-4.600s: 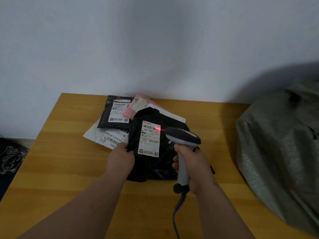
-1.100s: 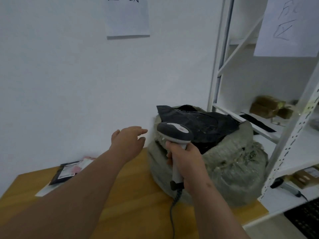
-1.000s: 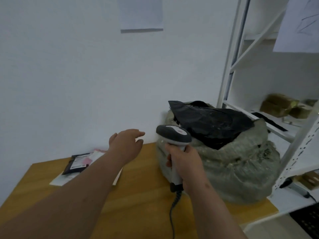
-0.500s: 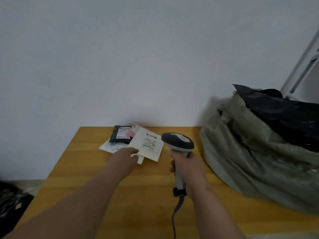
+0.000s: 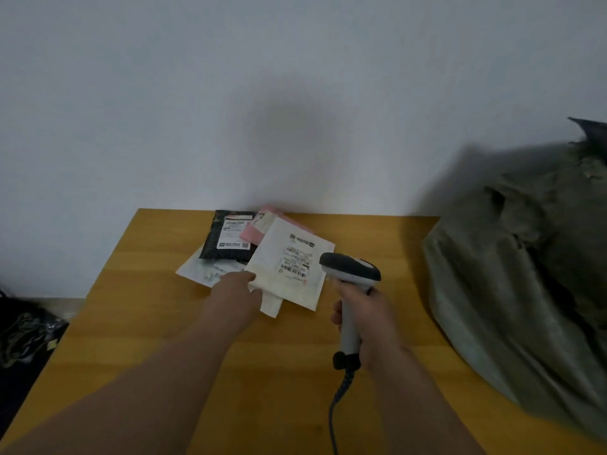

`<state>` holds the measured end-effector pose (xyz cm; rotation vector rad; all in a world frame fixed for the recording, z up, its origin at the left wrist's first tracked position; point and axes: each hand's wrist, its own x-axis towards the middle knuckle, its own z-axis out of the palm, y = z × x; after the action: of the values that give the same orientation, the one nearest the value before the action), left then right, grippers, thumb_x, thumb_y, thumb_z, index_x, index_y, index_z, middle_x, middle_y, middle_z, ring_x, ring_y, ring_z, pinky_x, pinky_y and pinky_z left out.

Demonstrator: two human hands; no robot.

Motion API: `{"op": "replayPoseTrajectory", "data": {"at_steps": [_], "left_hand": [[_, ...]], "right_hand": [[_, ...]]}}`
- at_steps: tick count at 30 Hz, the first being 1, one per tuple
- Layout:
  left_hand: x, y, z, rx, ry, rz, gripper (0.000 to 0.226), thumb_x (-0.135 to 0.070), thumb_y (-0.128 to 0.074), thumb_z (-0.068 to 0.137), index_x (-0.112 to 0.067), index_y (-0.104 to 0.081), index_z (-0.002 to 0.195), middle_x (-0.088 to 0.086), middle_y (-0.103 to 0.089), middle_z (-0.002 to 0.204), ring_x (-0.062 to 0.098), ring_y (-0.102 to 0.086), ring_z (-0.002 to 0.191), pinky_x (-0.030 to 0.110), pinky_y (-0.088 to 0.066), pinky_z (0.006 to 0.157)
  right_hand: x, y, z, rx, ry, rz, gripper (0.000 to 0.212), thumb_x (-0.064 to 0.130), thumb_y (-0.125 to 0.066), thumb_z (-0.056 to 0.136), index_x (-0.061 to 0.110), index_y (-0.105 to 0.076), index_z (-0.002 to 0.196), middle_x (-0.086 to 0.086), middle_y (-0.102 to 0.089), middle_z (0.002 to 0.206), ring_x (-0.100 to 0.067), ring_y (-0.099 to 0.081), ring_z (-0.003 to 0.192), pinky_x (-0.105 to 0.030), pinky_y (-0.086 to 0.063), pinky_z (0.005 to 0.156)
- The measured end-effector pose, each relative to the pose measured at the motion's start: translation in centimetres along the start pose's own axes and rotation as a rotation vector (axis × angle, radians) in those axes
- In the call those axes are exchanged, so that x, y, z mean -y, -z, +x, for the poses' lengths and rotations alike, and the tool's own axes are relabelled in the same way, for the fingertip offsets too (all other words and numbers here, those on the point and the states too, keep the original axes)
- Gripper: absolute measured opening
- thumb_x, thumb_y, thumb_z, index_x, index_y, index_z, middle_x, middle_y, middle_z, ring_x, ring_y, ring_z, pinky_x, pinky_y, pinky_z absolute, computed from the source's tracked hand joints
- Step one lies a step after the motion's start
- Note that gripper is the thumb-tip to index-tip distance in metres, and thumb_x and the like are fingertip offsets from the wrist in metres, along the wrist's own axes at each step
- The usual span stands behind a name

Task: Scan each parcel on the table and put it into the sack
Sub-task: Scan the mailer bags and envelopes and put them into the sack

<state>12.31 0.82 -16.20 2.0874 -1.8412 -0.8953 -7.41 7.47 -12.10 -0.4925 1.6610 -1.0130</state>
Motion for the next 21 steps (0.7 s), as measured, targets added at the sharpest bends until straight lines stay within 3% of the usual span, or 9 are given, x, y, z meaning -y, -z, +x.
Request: {"op": "replayPoseTrajectory", "data": {"at_steps": [4, 8, 13, 21], "left_hand": [[0.1, -1.9, 3.1, -0.009, 0.051, 0.085, 0.055, -0.029, -0.059, 0.092, -0.016, -0.044, 0.144, 0.008, -0.036, 0.151, 0.028, -0.035, 0.136, 0.044, -0.037, 0.109], [0.0, -3.1, 5.1, -0.018, 0.110, 0.173, 0.065, -0.033, -0.059, 0.092, -0.017, -0.032, 0.149, 0.010, -0.026, 0.155, 0.033, -0.025, 0.140, 0.046, -0.030, 0.110], [0.0, -4.0, 6.7, -0.031, 0.159, 0.182, 0.064, -0.030, -0.058, 0.092, -0.016, -0.030, 0.148, 0.010, -0.035, 0.149, 0.033, -0.034, 0.132, 0.047, -0.037, 0.102], [0.0, -4.6, 7.9, -0.070, 0.203, 0.049, 0.045, -0.025, -0.053, 0.096, -0.013, -0.045, 0.139, 0.011, -0.051, 0.131, 0.028, -0.053, 0.115, 0.042, -0.045, 0.092]], "right_hand": [[-0.7, -0.2, 4.0, 0.002, -0.045, 0.008, 0.023, 0.027, -0.068, 0.093, 0.009, -0.063, 0.080, -0.006, -0.059, 0.066, -0.023, -0.056, 0.065, -0.039, -0.047, 0.065], [-1.9, -0.9, 7.2, 0.004, -0.137, 0.006, 0.024, 0.030, -0.071, 0.090, 0.011, -0.066, 0.077, -0.004, -0.064, 0.066, -0.026, -0.061, 0.072, -0.047, -0.051, 0.076], [-3.3, -1.8, 9.8, 0.000, -0.221, 0.020, 0.030, 0.035, -0.071, 0.090, 0.016, -0.061, 0.111, -0.003, -0.065, 0.106, -0.027, -0.061, 0.102, -0.048, -0.050, 0.088], [-4.6, -3.0, 11.2, 0.017, -0.292, 0.019, 0.038, 0.036, -0.071, 0.089, 0.014, -0.062, 0.119, -0.003, -0.065, 0.108, -0.023, -0.060, 0.100, -0.038, -0.046, 0.084]]}}
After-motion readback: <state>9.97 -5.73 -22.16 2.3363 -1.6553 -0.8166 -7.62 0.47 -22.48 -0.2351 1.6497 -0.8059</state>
